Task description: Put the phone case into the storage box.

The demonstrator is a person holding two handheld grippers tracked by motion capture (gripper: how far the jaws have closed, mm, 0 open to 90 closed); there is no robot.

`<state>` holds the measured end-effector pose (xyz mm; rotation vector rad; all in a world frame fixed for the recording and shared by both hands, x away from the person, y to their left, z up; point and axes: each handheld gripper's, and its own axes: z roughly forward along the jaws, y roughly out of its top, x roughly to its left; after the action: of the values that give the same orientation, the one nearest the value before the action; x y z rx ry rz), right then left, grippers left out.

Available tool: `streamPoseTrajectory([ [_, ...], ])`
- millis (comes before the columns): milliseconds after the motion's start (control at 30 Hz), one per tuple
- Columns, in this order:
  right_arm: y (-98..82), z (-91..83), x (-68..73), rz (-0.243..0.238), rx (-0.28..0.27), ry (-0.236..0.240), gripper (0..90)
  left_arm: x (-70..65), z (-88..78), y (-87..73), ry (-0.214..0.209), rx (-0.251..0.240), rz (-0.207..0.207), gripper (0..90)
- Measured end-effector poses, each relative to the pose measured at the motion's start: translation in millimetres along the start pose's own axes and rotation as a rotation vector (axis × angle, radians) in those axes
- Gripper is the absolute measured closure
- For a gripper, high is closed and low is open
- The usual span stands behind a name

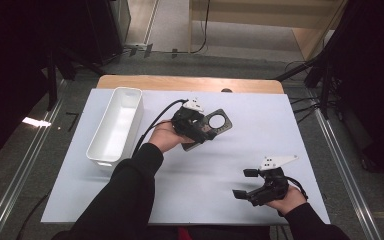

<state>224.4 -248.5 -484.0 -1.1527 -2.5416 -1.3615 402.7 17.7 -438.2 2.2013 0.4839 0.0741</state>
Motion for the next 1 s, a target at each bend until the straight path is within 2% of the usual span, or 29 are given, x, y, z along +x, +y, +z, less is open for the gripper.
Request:
streamPoseTrajectory([
  [133, 0.3, 0.5, -0.1, 0.003, 0.001, -0.002, 5.3, -2.5, -2.4, -3.3, 0.009, -0.015, -0.027, 10.6],
  [200, 0.5, 0.7, 0.0, 0.003, 0.002, -0.004, 5.3, -5.4, -4.3, -5.8, 0.042, -0.004, -0.043, 10.6],
  [433, 1.0, 1.6, -0.3, 0.007, 0.0, -0.01, 5.3, -9.8, -11.2, -12.5, 0.062, -0.017, -0.091, 10.6],
  [567, 1.3, 2.0, -0.2, 0.011, -0.001, -0.011, 5.3, -11.0, -13.9, -14.6, 0.064, -0.018, -0.117, 10.6],
  [633, 1.8, 2.2, -0.1, 0.015, 0.0, -0.013, 5.3, -12.1, -15.6, -16.2, 0.049, 0.0, -0.155, 10.6],
  [733, 2.3, 3.0, 0.1, 0.017, 0.0, -0.014, 5.3, -12.7, -16.8, -18.1, 0.04, -0.006, -0.168, 10.6],
  [1000, 3.8, 3.8, 0.4, 0.029, -0.004, -0.019, 5.3, -15.1, -24.3, -27.1, 0.065, -0.046, -0.214, 10.6],
])
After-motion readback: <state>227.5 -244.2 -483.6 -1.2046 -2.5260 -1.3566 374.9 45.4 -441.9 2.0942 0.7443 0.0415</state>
